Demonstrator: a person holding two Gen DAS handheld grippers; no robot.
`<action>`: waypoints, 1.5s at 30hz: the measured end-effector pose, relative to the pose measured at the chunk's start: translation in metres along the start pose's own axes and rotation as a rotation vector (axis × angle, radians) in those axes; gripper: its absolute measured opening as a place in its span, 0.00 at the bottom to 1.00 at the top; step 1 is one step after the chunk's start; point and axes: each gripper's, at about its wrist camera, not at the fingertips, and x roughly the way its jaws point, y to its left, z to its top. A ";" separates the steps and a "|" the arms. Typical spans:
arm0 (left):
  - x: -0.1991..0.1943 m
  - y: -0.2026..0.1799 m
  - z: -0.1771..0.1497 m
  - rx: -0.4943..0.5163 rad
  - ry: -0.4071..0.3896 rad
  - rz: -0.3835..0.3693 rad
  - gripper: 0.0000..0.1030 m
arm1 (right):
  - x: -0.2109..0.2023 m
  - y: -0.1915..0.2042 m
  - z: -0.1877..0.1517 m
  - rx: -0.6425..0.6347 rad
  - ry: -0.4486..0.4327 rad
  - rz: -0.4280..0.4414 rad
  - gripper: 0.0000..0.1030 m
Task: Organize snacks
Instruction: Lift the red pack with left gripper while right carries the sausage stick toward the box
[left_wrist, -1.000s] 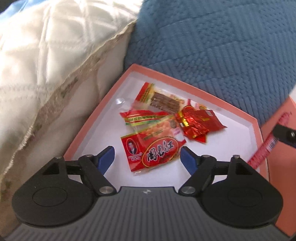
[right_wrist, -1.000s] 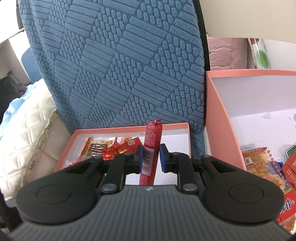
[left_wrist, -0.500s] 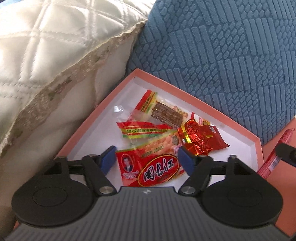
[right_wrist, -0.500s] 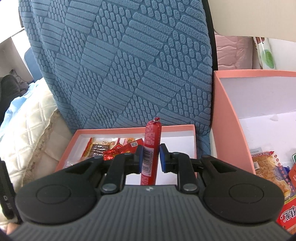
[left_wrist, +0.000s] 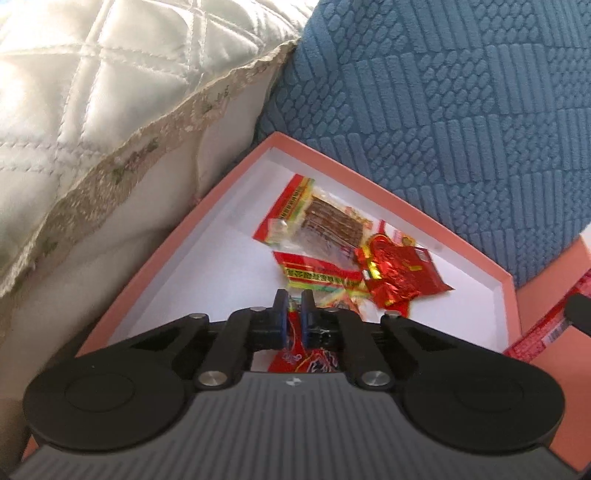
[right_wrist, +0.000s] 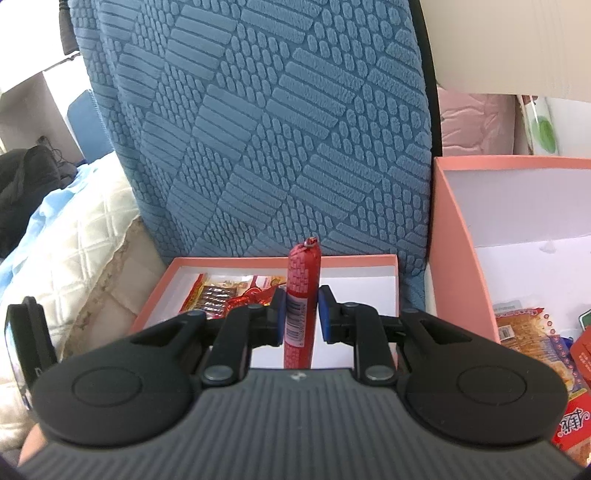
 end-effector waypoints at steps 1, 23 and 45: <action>-0.003 0.001 -0.001 0.001 -0.002 -0.010 0.06 | -0.001 0.000 -0.001 0.000 0.000 -0.003 0.21; -0.114 -0.043 0.005 0.118 -0.094 -0.166 0.04 | -0.074 -0.001 0.004 -0.084 -0.097 -0.055 0.21; -0.206 -0.190 0.017 0.298 -0.157 -0.381 0.04 | -0.196 -0.049 0.064 -0.083 -0.184 -0.146 0.21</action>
